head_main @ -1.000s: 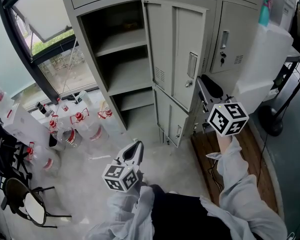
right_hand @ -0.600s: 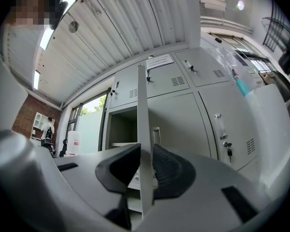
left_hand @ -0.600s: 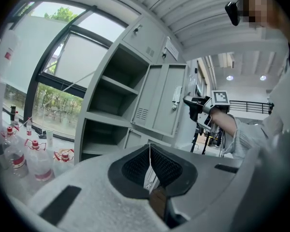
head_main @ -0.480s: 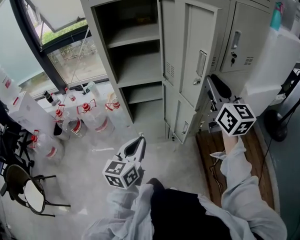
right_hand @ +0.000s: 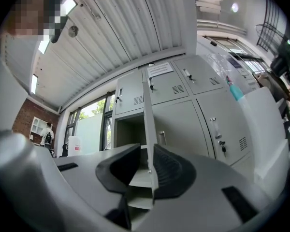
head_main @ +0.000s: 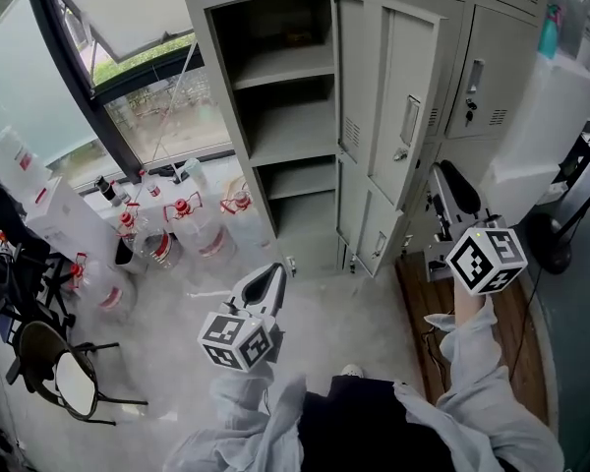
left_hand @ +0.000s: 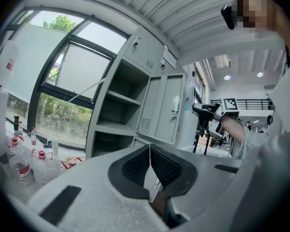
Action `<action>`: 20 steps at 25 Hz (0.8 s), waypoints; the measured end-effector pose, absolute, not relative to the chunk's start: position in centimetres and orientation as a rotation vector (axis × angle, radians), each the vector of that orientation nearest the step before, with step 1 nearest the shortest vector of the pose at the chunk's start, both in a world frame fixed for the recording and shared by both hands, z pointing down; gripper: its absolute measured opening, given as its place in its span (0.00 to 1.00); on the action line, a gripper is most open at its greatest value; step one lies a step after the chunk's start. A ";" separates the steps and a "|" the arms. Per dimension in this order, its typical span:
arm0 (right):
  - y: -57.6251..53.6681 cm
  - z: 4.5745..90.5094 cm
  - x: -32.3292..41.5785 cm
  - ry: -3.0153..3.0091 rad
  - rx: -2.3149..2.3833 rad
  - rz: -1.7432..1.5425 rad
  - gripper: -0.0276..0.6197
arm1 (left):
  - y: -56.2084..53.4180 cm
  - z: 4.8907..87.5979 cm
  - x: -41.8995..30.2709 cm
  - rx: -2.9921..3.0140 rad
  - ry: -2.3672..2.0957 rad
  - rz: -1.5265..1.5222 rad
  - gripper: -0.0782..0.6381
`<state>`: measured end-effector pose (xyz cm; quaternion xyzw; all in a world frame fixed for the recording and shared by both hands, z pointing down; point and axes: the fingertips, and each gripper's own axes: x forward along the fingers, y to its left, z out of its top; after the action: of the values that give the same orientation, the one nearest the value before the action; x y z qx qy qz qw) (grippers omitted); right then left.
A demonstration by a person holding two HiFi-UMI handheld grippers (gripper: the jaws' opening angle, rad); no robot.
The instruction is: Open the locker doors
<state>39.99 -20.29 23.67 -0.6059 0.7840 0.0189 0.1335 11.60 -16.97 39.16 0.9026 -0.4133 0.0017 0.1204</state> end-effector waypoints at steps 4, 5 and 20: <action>-16.3 24.5 36.5 2.330 -1.754 0.021 0.17 | -14.8 37.8 9.5 2.654 -1.187 0.007 0.12; -15.3 24.7 35.7 2.331 -1.761 0.011 0.17 | -14.3 37.5 8.9 2.654 -1.184 0.004 0.12; -3.1 33.5 22.4 2.486 -1.704 -0.347 0.11 | -5.0 37.3 3.2 2.625 -1.137 -0.022 0.12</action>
<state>22.37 -3.14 33.53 -0.5609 0.8182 -0.1141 0.0540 3.19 -4.96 37.31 0.9086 -0.3935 -0.0077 0.1402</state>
